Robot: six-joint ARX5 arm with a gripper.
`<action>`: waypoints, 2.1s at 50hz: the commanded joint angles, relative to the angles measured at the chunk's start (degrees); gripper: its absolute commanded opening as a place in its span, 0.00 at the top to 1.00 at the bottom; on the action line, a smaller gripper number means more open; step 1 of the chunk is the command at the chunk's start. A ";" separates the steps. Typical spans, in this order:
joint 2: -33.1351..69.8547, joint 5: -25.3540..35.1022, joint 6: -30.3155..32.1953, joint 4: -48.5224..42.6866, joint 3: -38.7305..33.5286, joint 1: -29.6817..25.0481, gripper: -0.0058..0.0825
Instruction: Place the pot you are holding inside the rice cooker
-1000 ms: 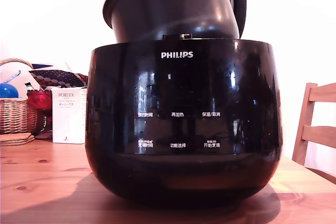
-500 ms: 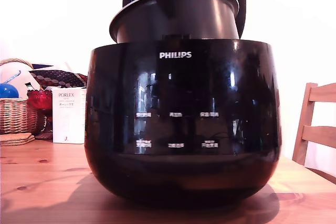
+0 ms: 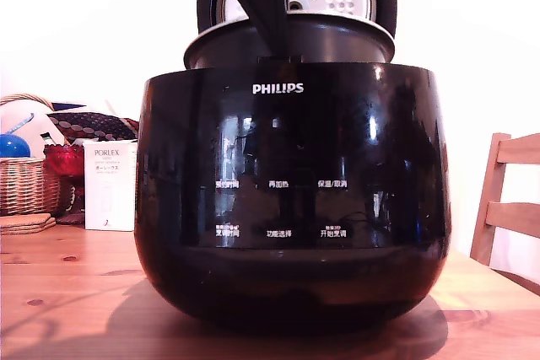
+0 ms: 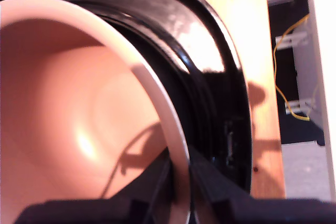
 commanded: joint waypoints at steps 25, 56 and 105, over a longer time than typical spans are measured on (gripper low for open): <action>1.77 0.70 -0.26 -0.09 0.33 -2.95 0.96; 1.77 6.47 -2.38 -2.19 0.33 -3.15 0.91; 1.77 6.51 -3.23 -3.19 0.33 -3.15 0.80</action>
